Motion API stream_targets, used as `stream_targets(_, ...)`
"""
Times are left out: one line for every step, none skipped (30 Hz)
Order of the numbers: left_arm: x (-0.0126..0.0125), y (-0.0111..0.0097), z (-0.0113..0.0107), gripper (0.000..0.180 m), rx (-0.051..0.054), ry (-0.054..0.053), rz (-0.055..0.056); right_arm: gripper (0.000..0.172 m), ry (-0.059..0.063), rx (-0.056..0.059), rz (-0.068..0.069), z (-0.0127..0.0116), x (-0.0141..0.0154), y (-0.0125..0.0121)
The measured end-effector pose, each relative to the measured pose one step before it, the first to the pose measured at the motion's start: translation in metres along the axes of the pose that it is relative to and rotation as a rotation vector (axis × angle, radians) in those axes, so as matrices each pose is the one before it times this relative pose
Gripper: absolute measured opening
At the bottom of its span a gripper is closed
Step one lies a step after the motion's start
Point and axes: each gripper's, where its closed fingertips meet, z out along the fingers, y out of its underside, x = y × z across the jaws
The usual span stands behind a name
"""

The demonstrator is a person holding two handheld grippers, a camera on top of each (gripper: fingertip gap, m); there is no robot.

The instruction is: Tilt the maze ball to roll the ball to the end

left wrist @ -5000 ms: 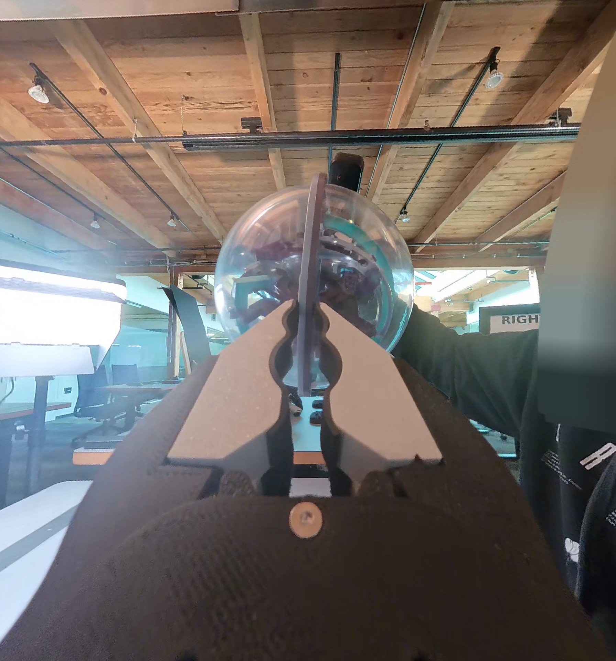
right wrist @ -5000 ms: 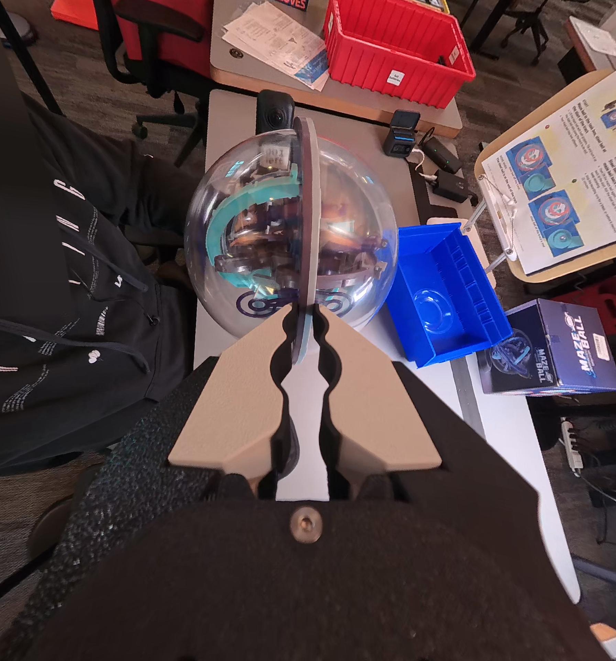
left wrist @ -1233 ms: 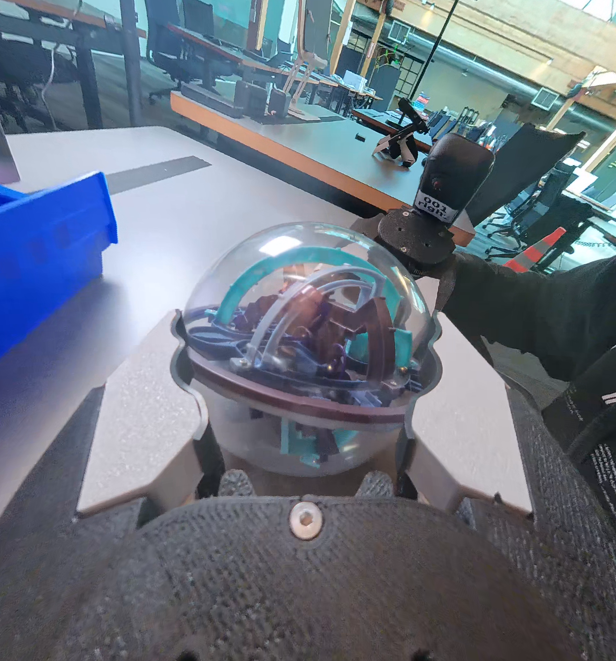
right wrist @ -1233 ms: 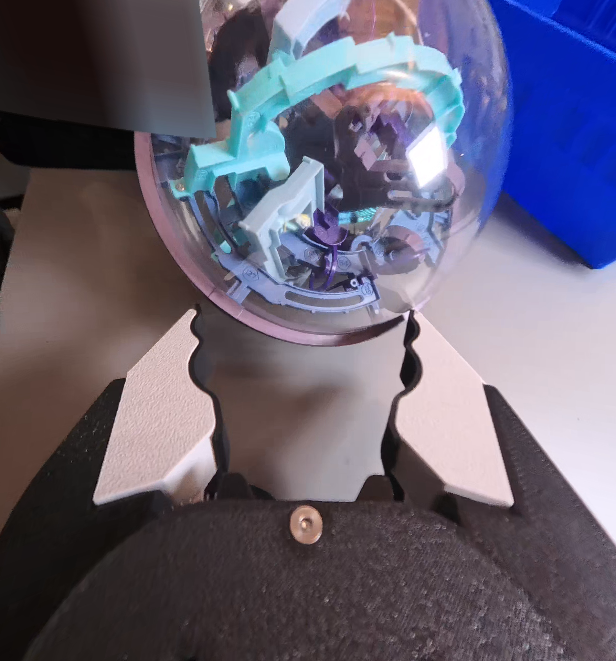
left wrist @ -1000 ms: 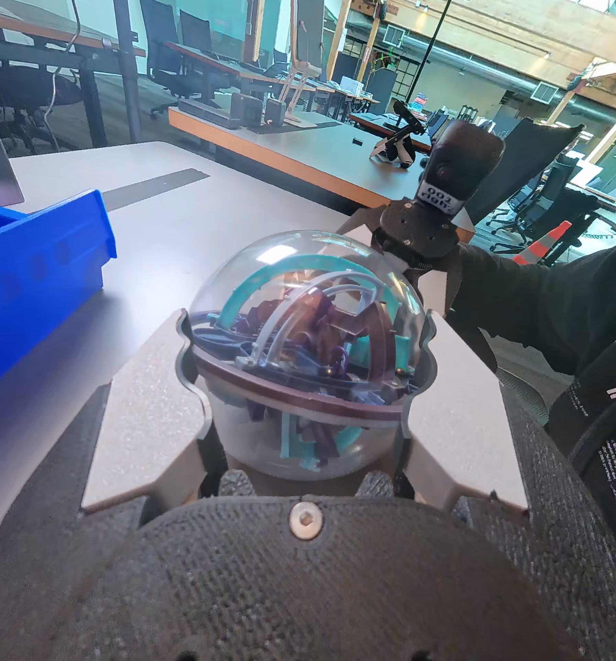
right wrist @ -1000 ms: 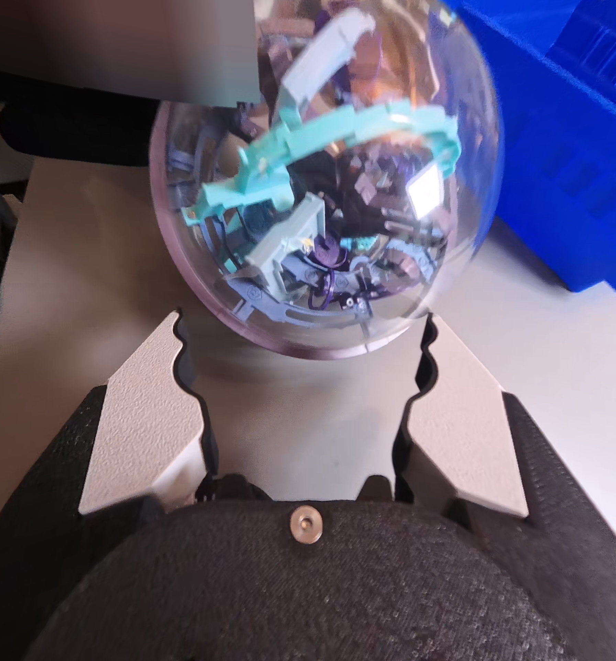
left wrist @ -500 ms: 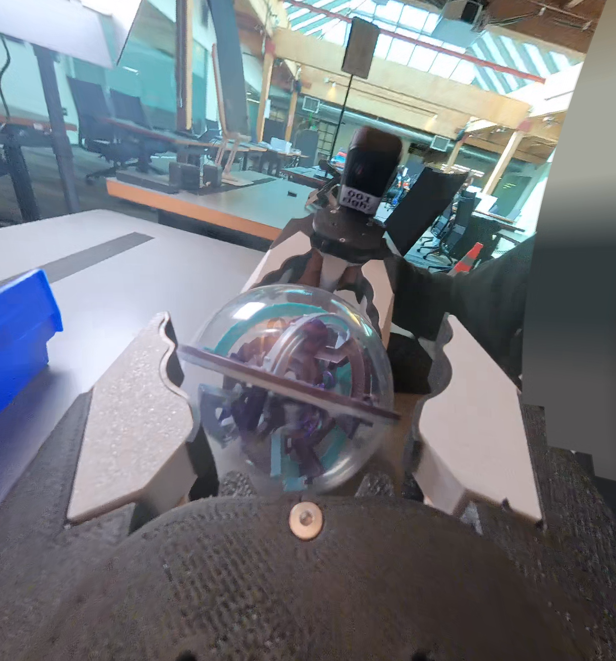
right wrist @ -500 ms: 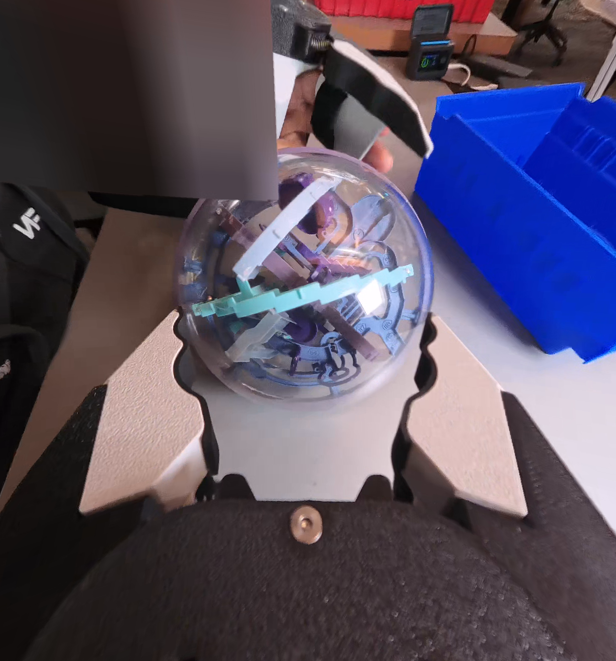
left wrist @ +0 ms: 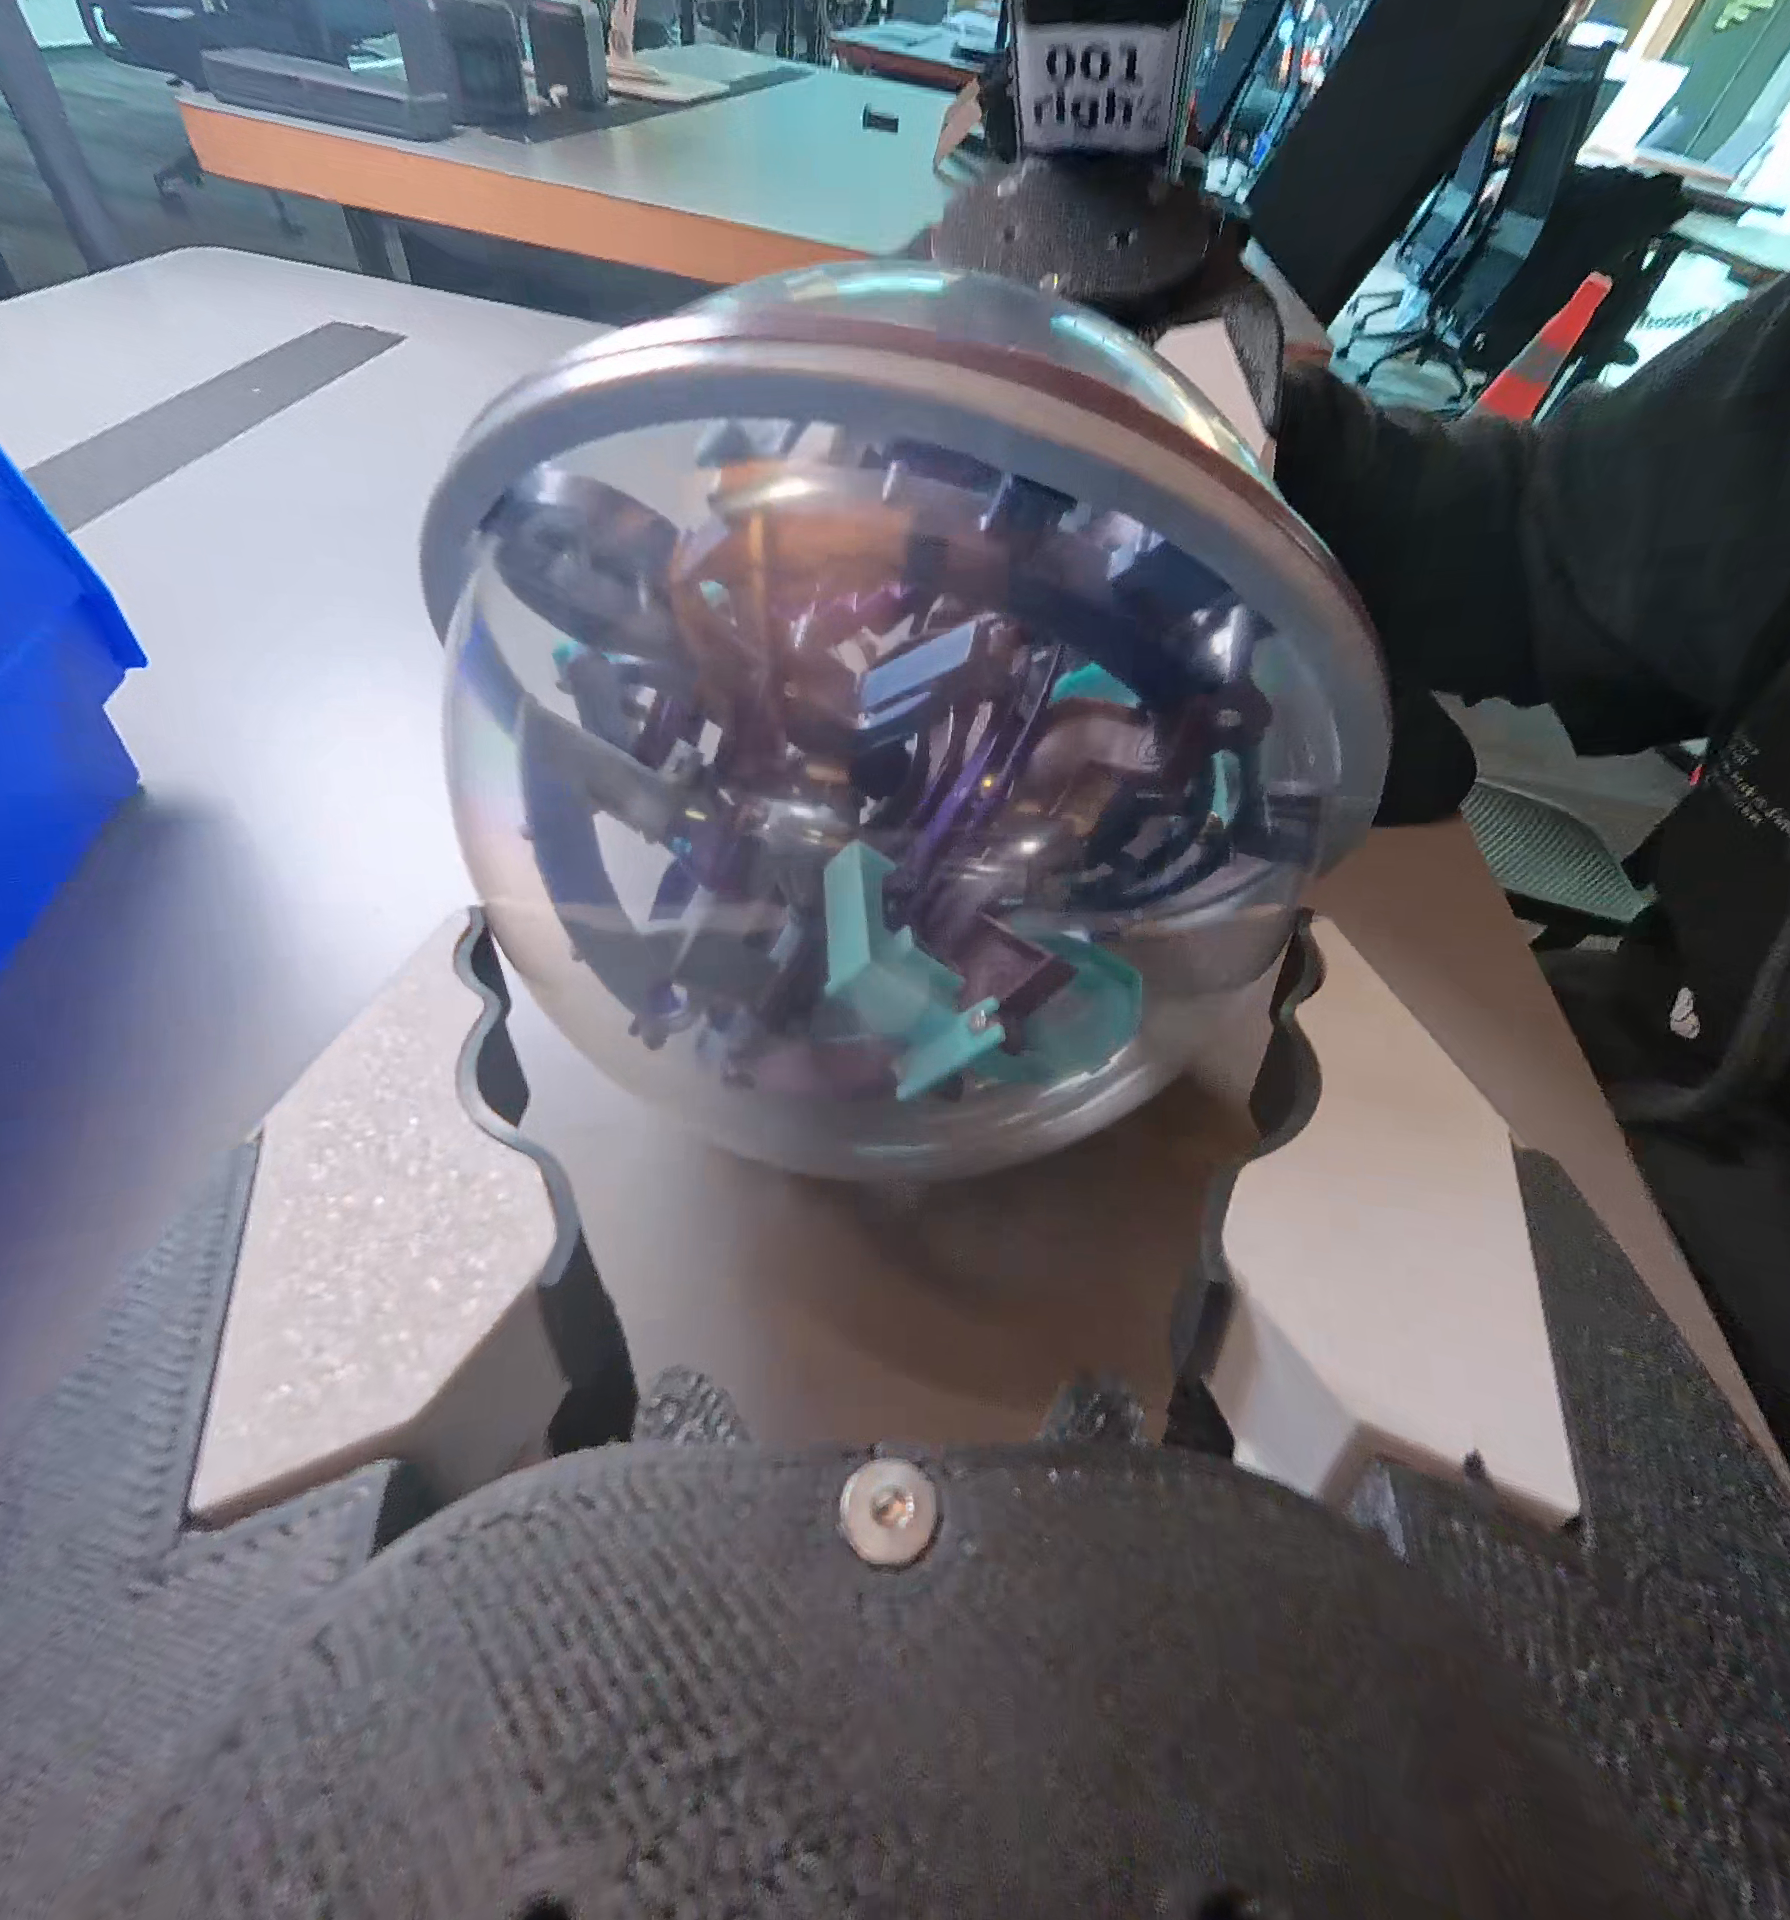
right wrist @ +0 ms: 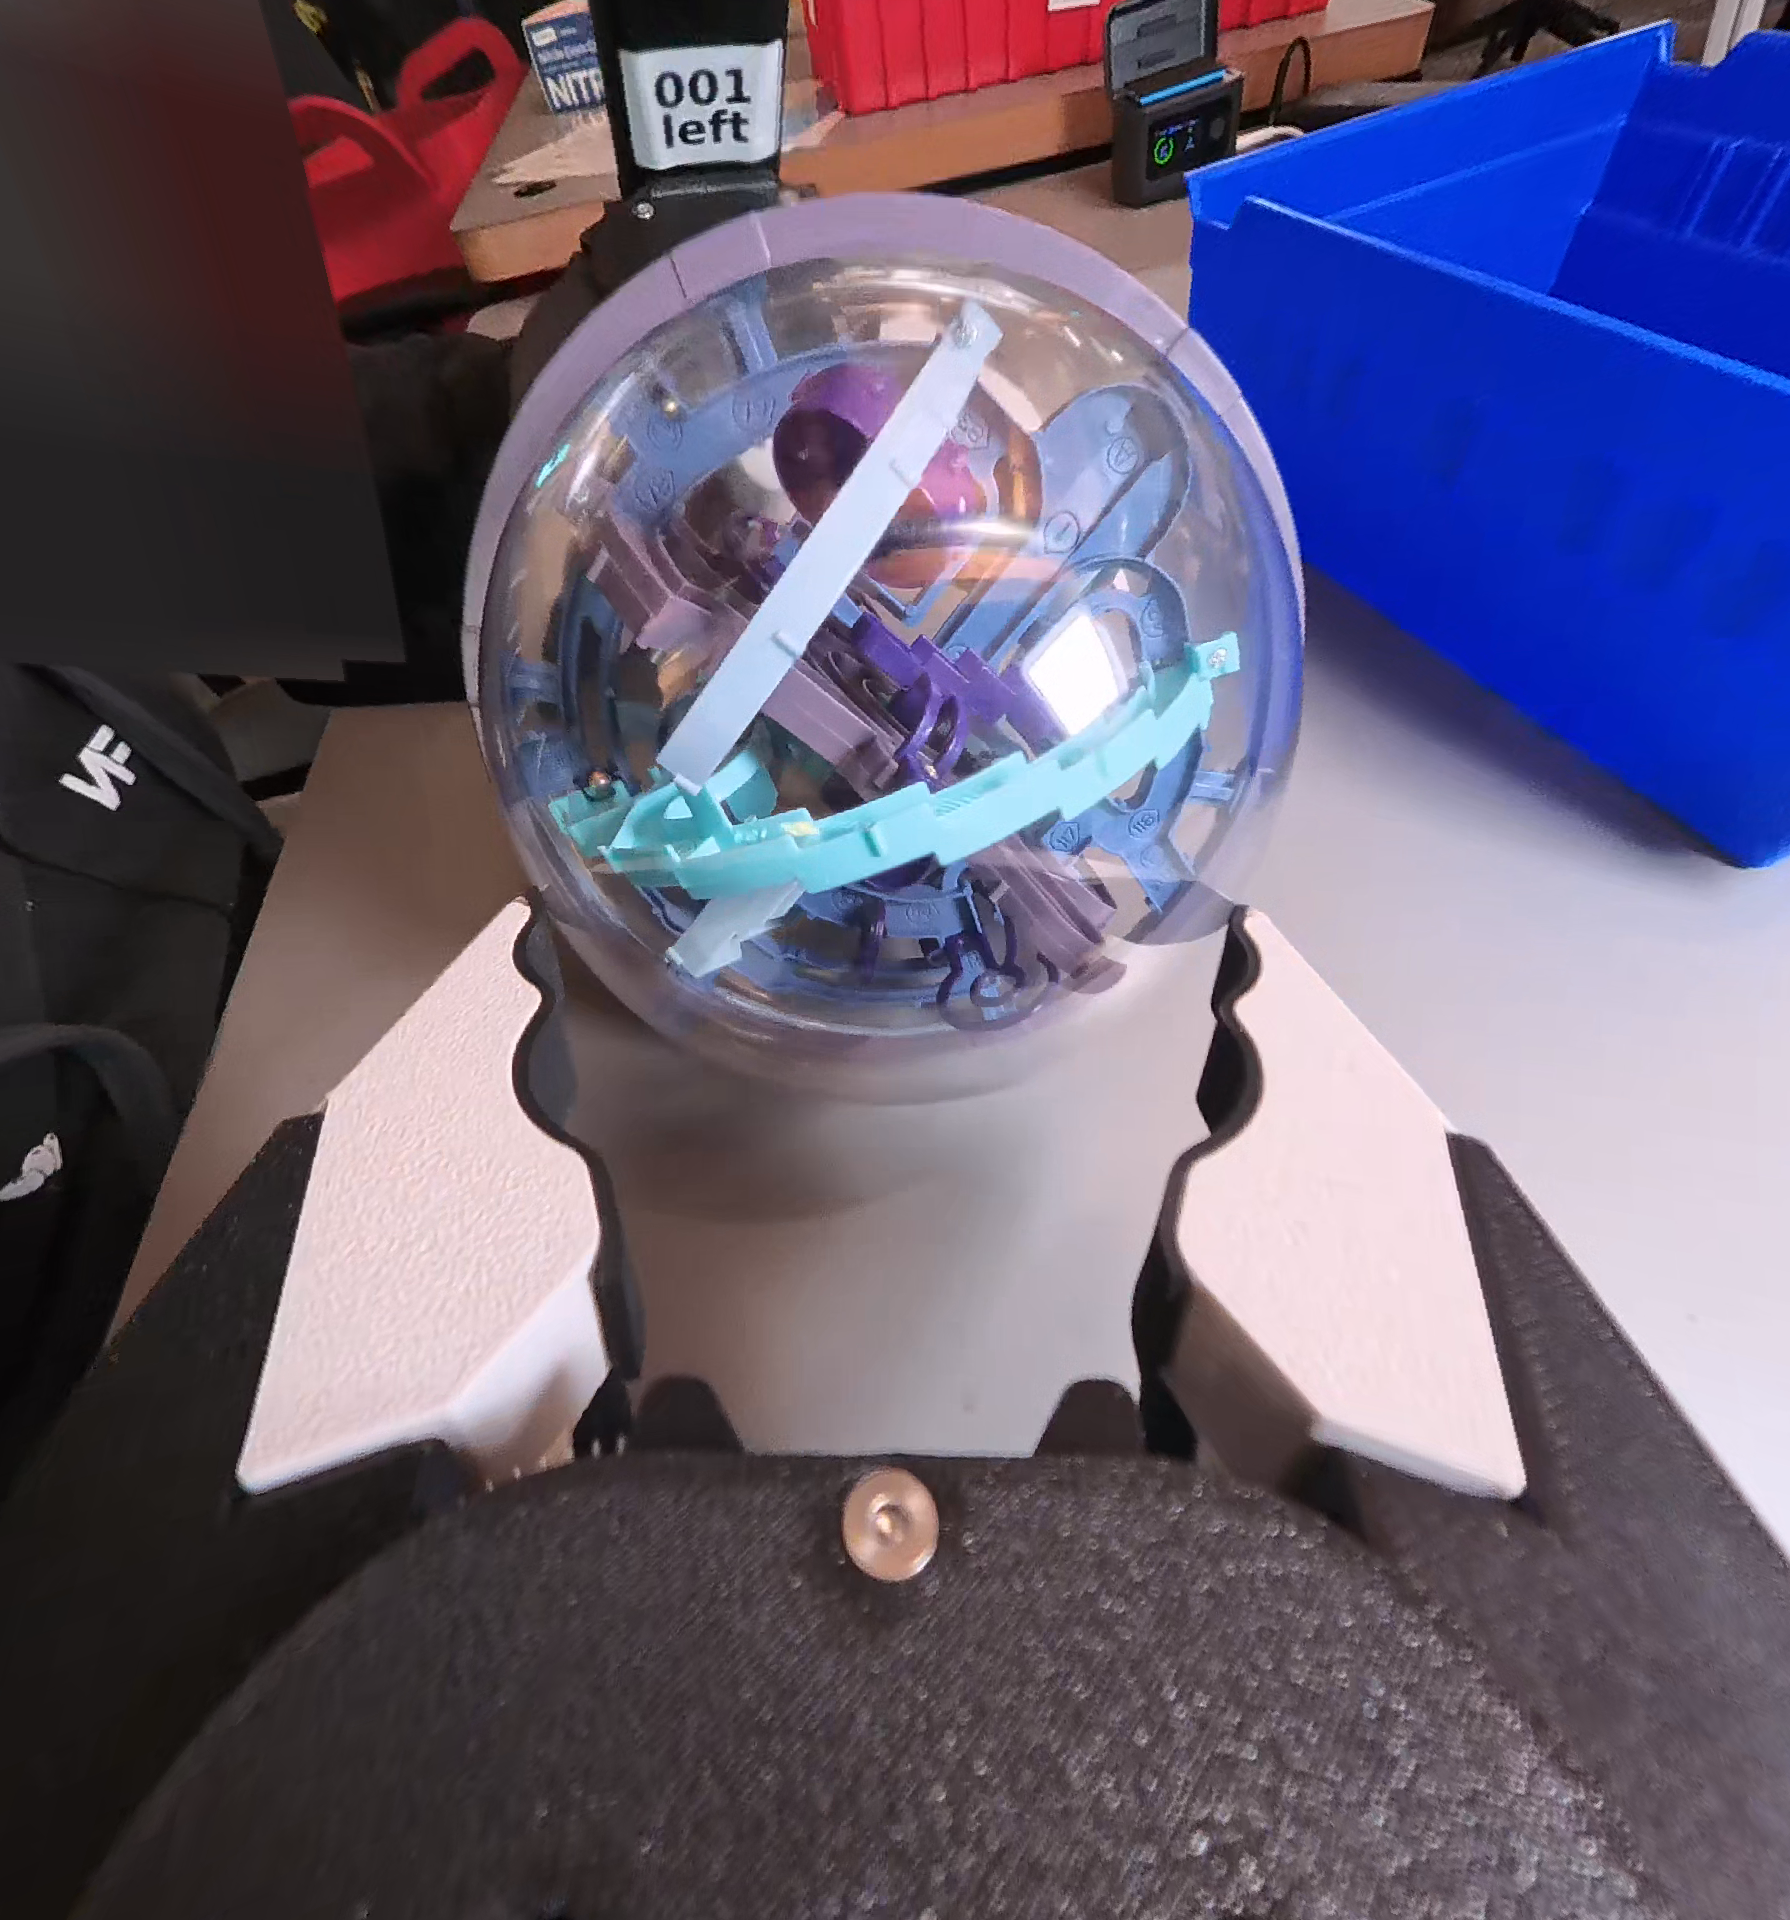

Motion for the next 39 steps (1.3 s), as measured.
stream_targets(0.00005, -0.00446, -0.00218, 0.142, 0.0224, 0.0030, -0.0090, 0.122, -0.0051, -0.0010, 0.0099, 0.00210, -0.00073, 0.00175)
stream_targets(0.00027, -0.00715, -0.00261, 0.142, 0.0334, 0.0017, -0.0071, 0.122, -0.0063, -0.0157, 0.0048, 0.00335, -0.00083, 0.00431)
stream_targets(0.00059, -0.00804, -0.00221, 0.141, 0.0345, 0.0000, -0.0045, 0.122, -0.0057, -0.0325, -0.0032, 0.00493, -0.00095, 0.00715)
stream_targets(0.00083, -0.00631, -0.00139, 0.141, 0.0225, -0.0005, -0.0001, 0.121, -0.0018, -0.0365, -0.0108, 0.00631, -0.00083, 0.00789)
stream_targets(0.00077, -0.00396, -0.00036, 0.141, 0.0109, -0.0007, -0.0007, 0.122, 0.0050, -0.0289, -0.0187, 0.00621, -0.00039, 0.00614)
stream_targets(0.00098, -0.00205, 0.00023, 0.141, 0.0047, 0.0001, -0.0024, 0.123, 0.0087, -0.0235, -0.0242, 0.00468, 0.00014, 0.00403)
stream_targets(0.00109, -0.00131, 0.00034, 0.140, 0.0067, 0.0014, -0.0026, 0.125, 0.0105, -0.0113, -0.0245, 0.00243, 0.00044, 0.00078)
stream_targets(0.00002, -0.00045, 0.00016, 0.140, 0.0054, -0.0034, -0.0016, 0.128, 0.0124, -0.0004, -0.0196, 0.00089, 0.00104, -0.00093)
stream_targets(-0.00085, -0.00047, -0.00035, 0.140, 0.0065, -0.0048, -0.0061, 0.129, 0.0166, 0.0090, -0.0181, 0.00014, 0.00154, -0.00171)
stream_targets(-0.00120, -0.00039, -0.00085, 0.140, 0.0060, 0.0012, -0.0177, 0.131, 0.0180, 0.0203, -0.0176, -0.00038, 0.00122, -0.00330)
stream_targets(-0.00085, -0.00021, -0.00115, 0.140, 0.0057, 0.0077, -0.0204, 0.132, 0.0109, 0.0208, -0.0077, -0.00026, 0.00034, -0.00313)
stream_targets(-0.00097, -0.00026, -0.00112, 0.140, 0.0070, 0.0067, -0.0204, 0.132, 0.0070, 0.0175, -0.0001, -0.00004, 0.00028, -0.00271)
stream_targets(-0.00115, -0.00034, -0.00084, 0.140, 0.0081, 0.0052, -0.0225, 0.132, 0.0082, 0.0165, -0.0011, -0.00010, 0.00048, -0.00237)
stream_targets(-0.00115, -0.00031, -0.00063, 0.140, 0.0081, 0.0053, -0.0200, 0.132, 0.0063, 0.0144, 0.0020, -0.00036, 0.00050, -0.00203)
stream_targets(-0.00109, -0.00032, -0.00064, 0.139, 0.0075, 0.0066, -0.0237, 0.132, 0.0007, 0.0149, 0.0086, -0.00059, 0.00012, -0.00197)
stream_targets(-0.00091, -0.00017, -0.00046, 0.139, 0.0065, 0.0090, -0.0289, 0.132, -0.0035, 0.0156, 0.0140, -0.00110, -0.00029, -0.00219)
stream_targets(-0.00091, -0.00004, -0.00044, 0.139, 0.0085, 0.0095, -0.0283, 0.131, -0.0021, 0.0159, 0.0116, -0.00134, -0.00011, -0.00249)
stream_targets(-0.00064, 0.00023, -0.00042, 0.139, 0.0087, 0.0118, -0.0238, 0.131, 0.0010, 0.0169, 0.0047, -0.00176, 0.00003, -0.00279)
stream_targets(-0.00023, 0.00100, -0.00055, 0.139, 0.0049, 0.0147, -0.0196, 0.131, 0.0019, 0.0172, -0.0004, -0.00193, -0.00007, -0.00322)
stream_targets(0.00003, 0.00179, -0.00063, 0.139, -0.0022, 0.0171, -0.0180, 0.130, 0.0013, 0.0161, -0.0027, -0.00211, -0.00035, -0.00327)
stream_targets(0.00010, 0.00213, -0.00067, 0.139, -0.0052, 0.0170, -0.0161, 0.130, -0.0004, 0.0125, -0.0014, -0.00180, -0.00065, -0.00292)
stream_targets(0.00015, 0.00195, -0.00048, 0.139, -0.0055, 0.0149, -0.0130, 0.130, -0.0011, 0.0084, -0.0003, -0.00139, -0.00056, -0.00208)
stream_targets(0.00003, 0.00112, -0.00017, 0.139, -0.0002, 0.0095, -0.0080, 0.130, -0.0003, 0.0040, 0.0002, -0.00092, -0.00027, -0.00131)
stream_targets(-0.00006, 0.00084, 0.00002, 0.139, -0.0014, 0.0066, -0.0057, 0.130, -0.0001, 0.0027, 0.0003, -0.00067, -0.00024, -0.00083)
stream_targets(0.00027, 0.00124, -0.00009, 0.139, -0.0076, 0.0071, -0.0059, 0.130, -0.0017, 0.0044, 0.0003, -0.00068, -0.00044, -0.00102)
stream_targets(0.00048, 0.00209, -0.00032, 0.139, -0.0127, 0.0089, -0.0070, 0.129, -0.0035, 0.0056, 0.0004, -0.00058, -0.00078, -0.00131)
stream_targets(0.00059, 0.00251, -0.00038, 0.139, -0.0141, 0.0100, -0.0060, 0.129, -0.0043, 0.0058, -0.0009, -0.00052, -0.00099, -0.00145)
stream_targets(0.00042, 0.00257, -0.00062, 0.139, -0.0115, 0.0090, -0.0041, 0.129, -0.0039, 0.0042, -0.0017, -0.00022, -0.00093, -0.00116)
stream_targets(0.00036, 0.00168, -0.00056, 0.139, -0.0069, 0.0048, -0.0008, 0.129, -0.0023, 0.0023, -0.0023, -0.00007, -0.00065, -0.00076)
stream_targets(0.00014, 0.00111, -0.00058, 0.139, -0.0054, 0.0007, 0.0022, 0.129, -0.0006, 0.0016, -0.0033, 0.00002, -0.00030, -0.00050)
stream_targets(0.00002, 0.00105, -0.00069, 0.139, -0.0070, -0.0014, 0.0042, 0.128, 0.0002, 0.0022, -0.0038, -0.00006, -0.00015, -0.00023)
stream_targets(-0.00016, 0.00131, -0.00088, 0.139, -0.0111, -0.0040, 0.0090, 0.128, 0.0015, 0.0025, -0.0037, -0.00024, 0.00015, -0.00033)
stream_targets(-0.00065, 0.00148, -0.00167, 0.138, -0.0124, -0.0088, 0.0169, 0.126, 0.0038, 0.0032, -0.0026, -0.00040, 0.00053, -0.00047)
stream_targets(-0.00128, 0.00039, -0.00276, 0.135, -0.0055, -0.0163, 0.0252, 0.126, 0.0062, 0.0051, 0.0013, -0.00068, 0.00132, -0.00094)
stream_targets(-0.00201, -0.00006, -0.00348, 0.130, -0.0045, -0.0247, 0.0320, 0.125, 0.0069, 0.0070, 0.0073, -0.00095, 0.00182, -0.00119)
stream_targets(-0.00301, -0.00113, -0.00375, 0.128, 0.0010, -0.0383, 0.0314, 0.125, 0.0067, 0.0097, 0.0089, -0.00131, 0.00210, -0.00165)
stream_targets(-0.00145, -0.00287, -0.00361, 0.124, 0.0105, -0.0344, 0.0342, 0.125, 0.0058, 0.0085, 0.0046, -0.00100, 0.00178, -0.00140)
stream_targets(0.00114, -0.00316, -0.00248, 0.122, 0.0127, -0.0240, 0.0388, 0.124, 0.0025, 0.0039, 0.0006, -0.00021, 0.00087, -0.00053)
stream_targets(0.00353, -0.00320, -0.00080, 0.122, 0.0139, -0.0118, 0.0400, 0.124, -0.0007, 0.0040, -0.0031, 0.00039, -0.00019, -0.00028)
